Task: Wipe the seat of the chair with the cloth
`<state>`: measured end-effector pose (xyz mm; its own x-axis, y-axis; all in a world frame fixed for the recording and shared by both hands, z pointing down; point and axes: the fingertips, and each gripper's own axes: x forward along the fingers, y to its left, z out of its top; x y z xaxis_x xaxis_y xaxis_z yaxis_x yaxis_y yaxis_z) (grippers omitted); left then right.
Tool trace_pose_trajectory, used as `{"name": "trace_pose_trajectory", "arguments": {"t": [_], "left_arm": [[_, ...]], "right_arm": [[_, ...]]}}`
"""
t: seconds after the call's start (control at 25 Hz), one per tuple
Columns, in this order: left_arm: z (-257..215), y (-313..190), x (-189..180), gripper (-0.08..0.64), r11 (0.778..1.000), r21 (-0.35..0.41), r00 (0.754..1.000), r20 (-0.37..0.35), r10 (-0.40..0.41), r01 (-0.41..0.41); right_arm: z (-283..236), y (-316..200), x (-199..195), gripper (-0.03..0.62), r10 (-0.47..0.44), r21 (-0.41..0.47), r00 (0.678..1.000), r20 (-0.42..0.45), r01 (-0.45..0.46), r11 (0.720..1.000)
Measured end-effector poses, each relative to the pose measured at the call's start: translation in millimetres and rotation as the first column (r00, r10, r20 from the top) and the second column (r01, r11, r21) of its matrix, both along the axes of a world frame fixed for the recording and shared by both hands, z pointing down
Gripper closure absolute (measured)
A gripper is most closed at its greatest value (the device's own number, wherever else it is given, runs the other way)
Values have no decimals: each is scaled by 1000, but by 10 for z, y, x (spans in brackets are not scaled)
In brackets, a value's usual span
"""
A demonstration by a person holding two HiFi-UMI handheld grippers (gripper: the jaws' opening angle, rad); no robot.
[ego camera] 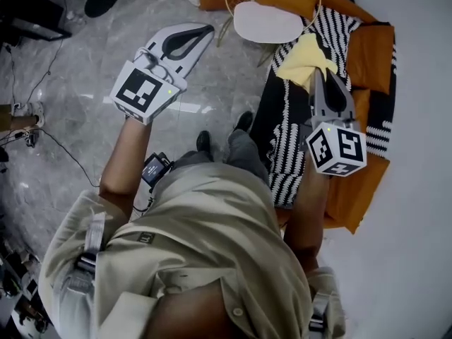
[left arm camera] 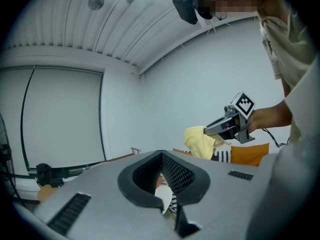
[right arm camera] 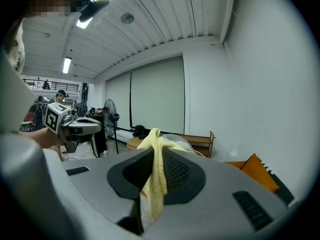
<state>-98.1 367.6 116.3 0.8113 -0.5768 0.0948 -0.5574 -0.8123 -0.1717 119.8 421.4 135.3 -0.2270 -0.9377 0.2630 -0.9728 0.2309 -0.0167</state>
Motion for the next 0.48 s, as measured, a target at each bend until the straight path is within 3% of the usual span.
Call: {"name": "trace_pose_trajectory", "arguments": {"t": [0.48], "left_arm": [[138,-1216,943,545,996,-28,994,70,-84,86]], "right_arm": [[357,-1472,940,534,-75,-21,994,84,77,997]]}}
